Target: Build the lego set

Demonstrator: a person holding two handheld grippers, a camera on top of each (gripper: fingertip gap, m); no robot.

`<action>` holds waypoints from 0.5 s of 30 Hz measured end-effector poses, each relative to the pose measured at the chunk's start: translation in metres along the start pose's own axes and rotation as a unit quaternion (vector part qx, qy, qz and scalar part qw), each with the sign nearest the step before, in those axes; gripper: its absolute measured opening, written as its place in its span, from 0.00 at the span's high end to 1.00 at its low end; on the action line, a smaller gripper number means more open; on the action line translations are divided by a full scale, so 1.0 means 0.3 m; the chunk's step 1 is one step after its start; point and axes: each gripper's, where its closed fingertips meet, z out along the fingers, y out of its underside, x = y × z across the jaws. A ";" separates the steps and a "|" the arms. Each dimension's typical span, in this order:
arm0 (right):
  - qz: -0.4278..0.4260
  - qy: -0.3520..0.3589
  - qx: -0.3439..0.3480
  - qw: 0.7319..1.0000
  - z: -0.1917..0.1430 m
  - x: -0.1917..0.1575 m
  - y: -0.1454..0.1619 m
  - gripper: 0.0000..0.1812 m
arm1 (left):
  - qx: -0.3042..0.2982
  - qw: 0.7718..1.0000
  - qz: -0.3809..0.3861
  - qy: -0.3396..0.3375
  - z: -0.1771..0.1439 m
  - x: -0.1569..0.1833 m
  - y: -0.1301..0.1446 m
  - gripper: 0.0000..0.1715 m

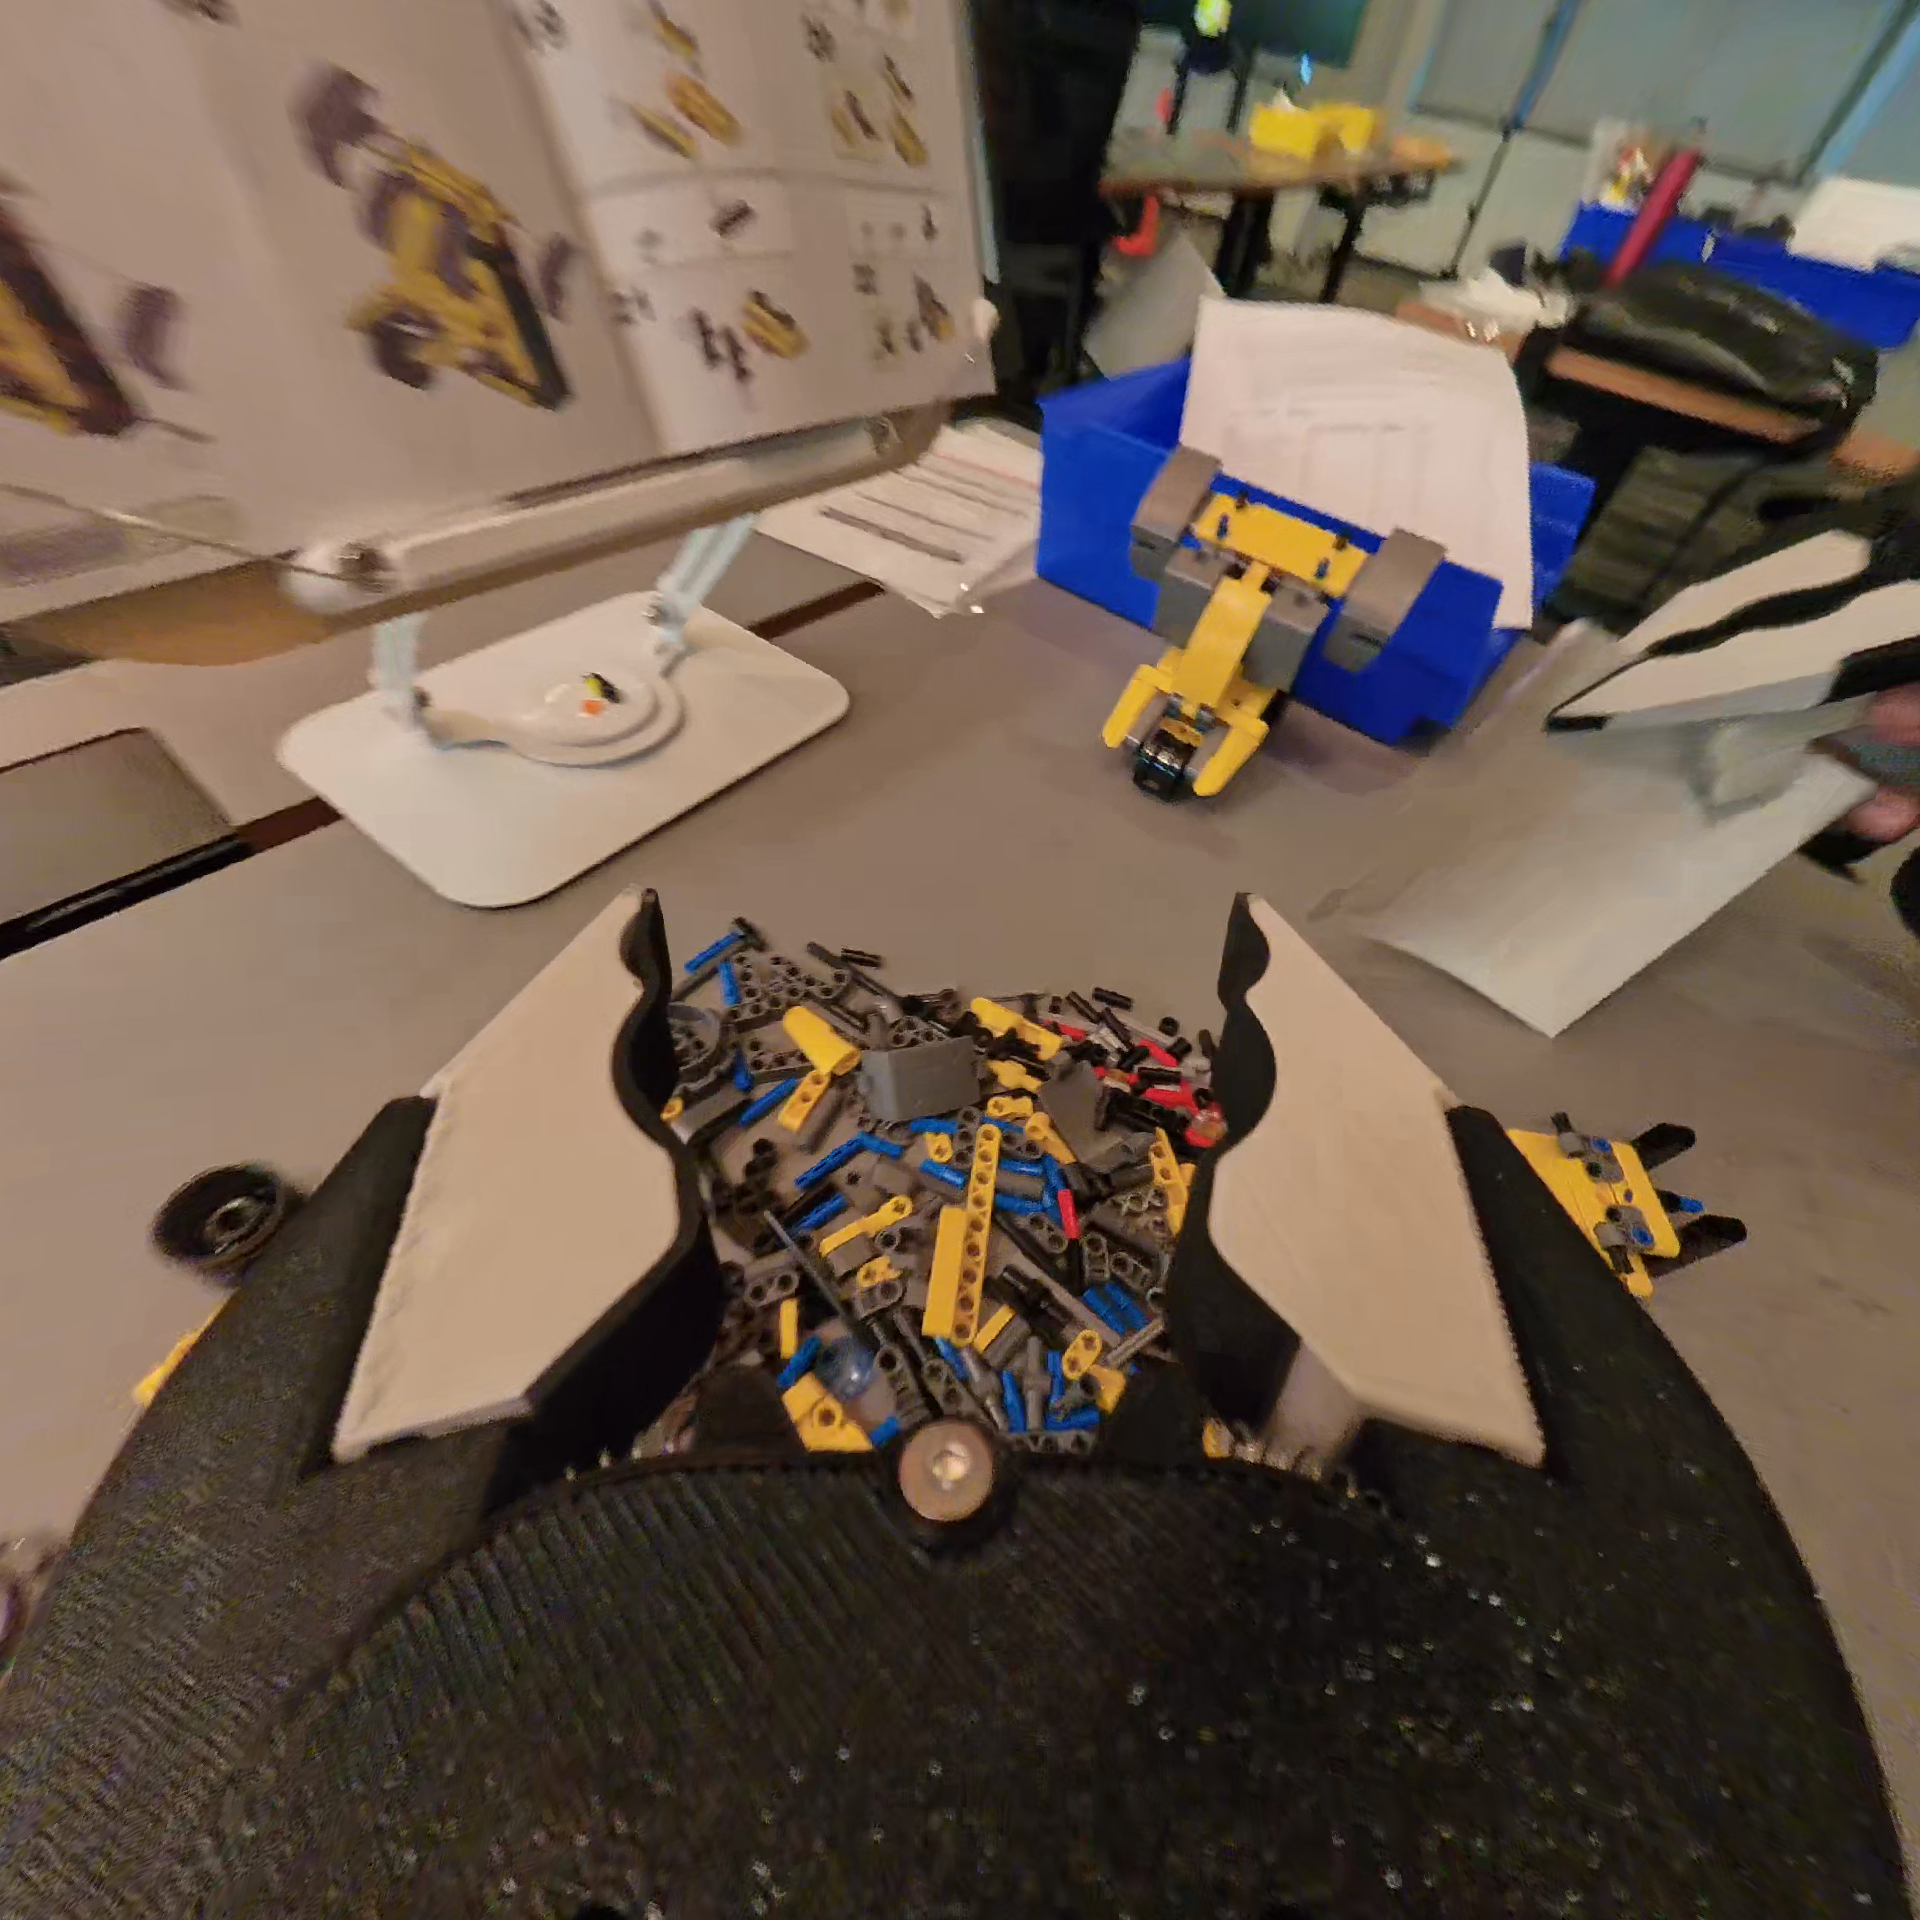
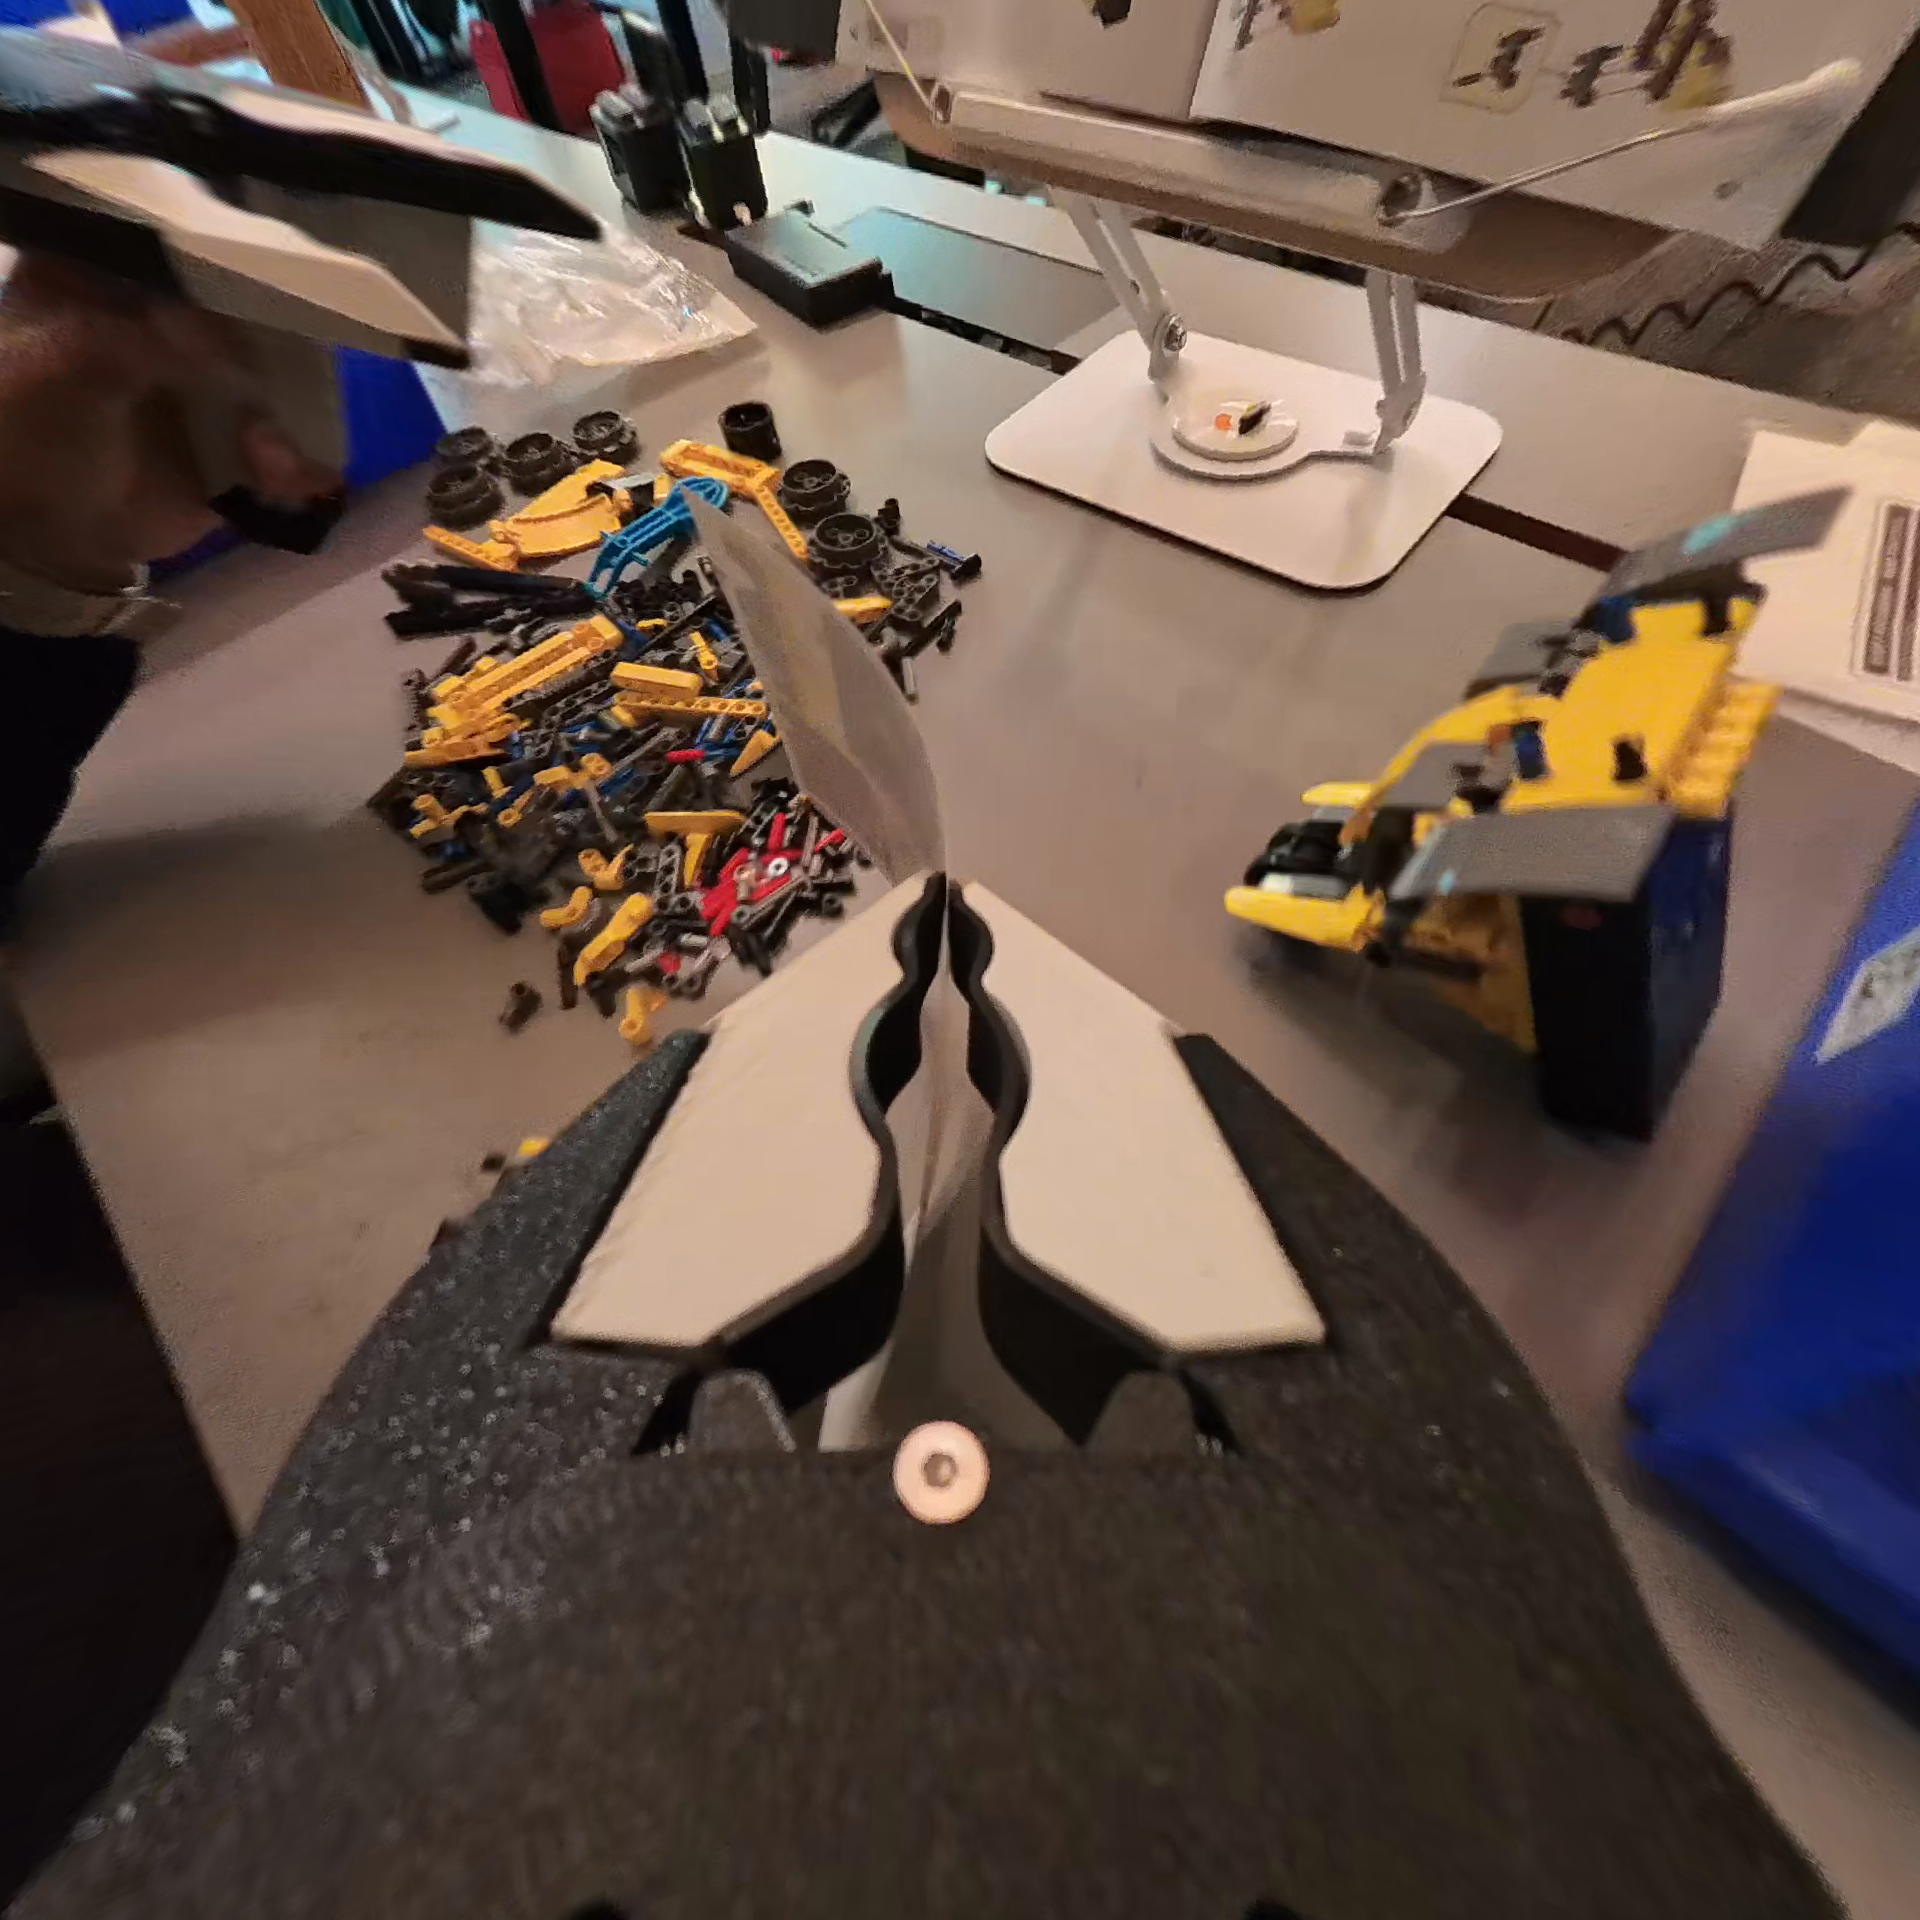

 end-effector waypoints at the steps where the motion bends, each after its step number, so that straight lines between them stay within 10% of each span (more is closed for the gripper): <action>1: -0.007 0.002 -0.005 1.000 0.040 0.003 -0.018 1.00 | 0.014 1.000 -0.006 -0.007 -0.028 -0.016 -0.006 0.42; 7: -0.181 0.088 -0.005 0.980 0.264 0.027 -0.241 1.00 | 0.082 0.996 -0.041 -0.011 -0.127 -0.070 -0.005 0.44; 15: -0.528 0.229 -0.094 0.812 0.658 0.120 -0.306 1.00 | 0.119 0.990 -0.073 0.021 -0.191 -0.075 0.003 0.46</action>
